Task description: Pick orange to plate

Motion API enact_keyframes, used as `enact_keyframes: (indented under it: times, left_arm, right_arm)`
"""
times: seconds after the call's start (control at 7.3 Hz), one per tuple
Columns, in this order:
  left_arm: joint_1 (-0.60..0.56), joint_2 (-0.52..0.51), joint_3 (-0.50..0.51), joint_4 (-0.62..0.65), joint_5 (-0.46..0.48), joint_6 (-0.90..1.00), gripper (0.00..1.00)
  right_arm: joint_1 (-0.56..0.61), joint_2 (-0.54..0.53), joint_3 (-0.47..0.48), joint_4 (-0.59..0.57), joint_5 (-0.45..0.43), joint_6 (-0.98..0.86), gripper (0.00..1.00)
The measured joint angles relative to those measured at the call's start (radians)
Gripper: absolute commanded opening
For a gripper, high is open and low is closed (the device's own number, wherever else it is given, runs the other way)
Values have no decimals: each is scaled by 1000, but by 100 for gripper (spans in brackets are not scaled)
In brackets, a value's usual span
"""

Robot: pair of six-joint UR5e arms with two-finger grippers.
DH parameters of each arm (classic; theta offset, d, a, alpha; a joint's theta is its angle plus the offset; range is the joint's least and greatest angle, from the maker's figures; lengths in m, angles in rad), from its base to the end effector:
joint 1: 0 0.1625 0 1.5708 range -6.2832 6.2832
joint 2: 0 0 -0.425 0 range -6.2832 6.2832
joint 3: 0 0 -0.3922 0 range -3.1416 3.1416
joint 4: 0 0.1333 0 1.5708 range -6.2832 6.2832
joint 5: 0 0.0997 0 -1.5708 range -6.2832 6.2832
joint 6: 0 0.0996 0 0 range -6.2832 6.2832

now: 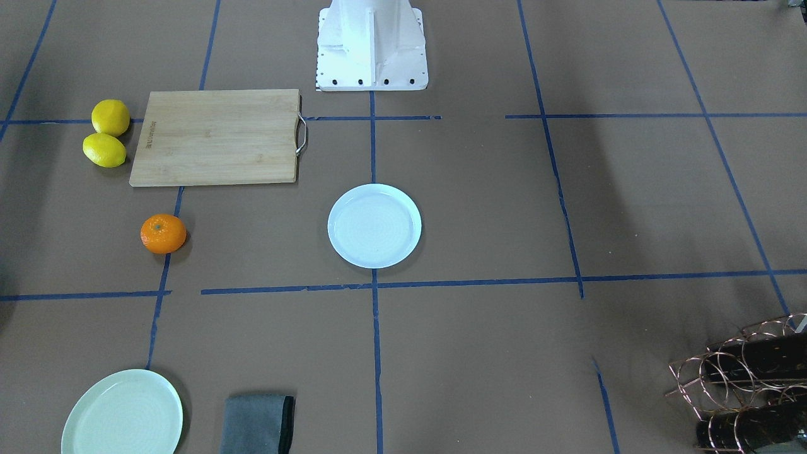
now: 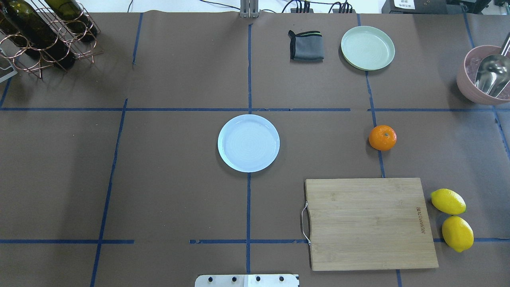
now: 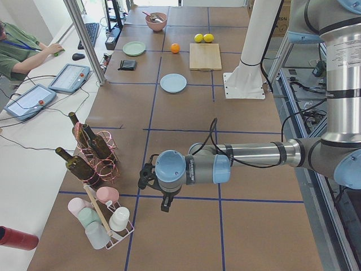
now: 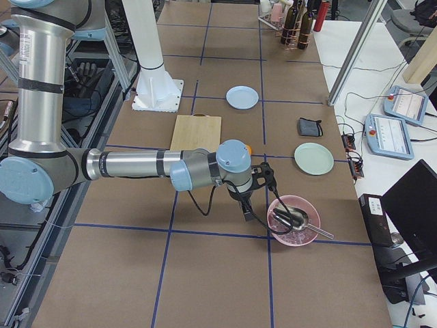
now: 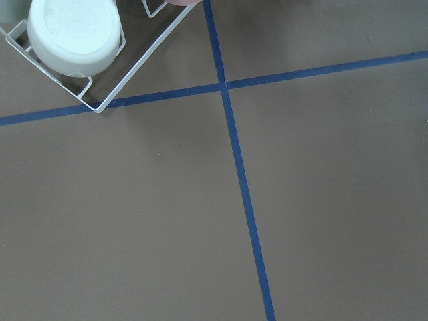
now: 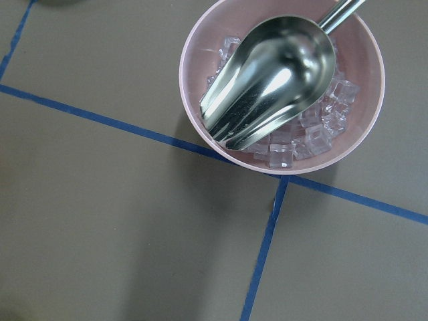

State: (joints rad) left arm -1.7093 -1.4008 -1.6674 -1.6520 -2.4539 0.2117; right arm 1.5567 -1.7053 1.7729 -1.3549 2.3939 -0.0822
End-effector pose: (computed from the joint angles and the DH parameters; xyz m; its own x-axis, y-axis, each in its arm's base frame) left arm -0.1137 -0.4076 0.6726 0.6445 0.1283 -0.7538 0.0027 0.9854 0.1700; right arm 0.0539 -0.4498 0.5943 0.6736 -0.2928 0.6786 0.0691 0.9391 0.3366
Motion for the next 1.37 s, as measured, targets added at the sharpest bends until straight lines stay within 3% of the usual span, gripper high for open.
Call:
enact_keyframes:
  times: [0.27, 0.41, 0.68, 0.96, 1.1, 1.37]
  left_arm:
    - [5, -20, -23, -3, 139, -50, 100]
    - [16, -20, -27, -4, 162, -54, 100]
    - [34, -23, -29, -7, 170, -55, 100]
    - [37, -24, -31, -11, 170, -51, 100]
    - [37, -24, -33, -12, 170, -48, 100]
    - [37, -23, -34, -11, 170, -46, 100]
  right_arm:
    - [-23, 4, 12, 2, 2, 6, 100]
    - [-65, 29, 30, 3, 3, 36, 100]
    - [-235, 106, 68, 50, -21, 278, 100]
    - [-433, 136, 83, 214, -147, 611, 100]
    - [-550, 151, 83, 266, -262, 743, 100]
    - [-718, 177, 77, 296, -434, 891, 100]
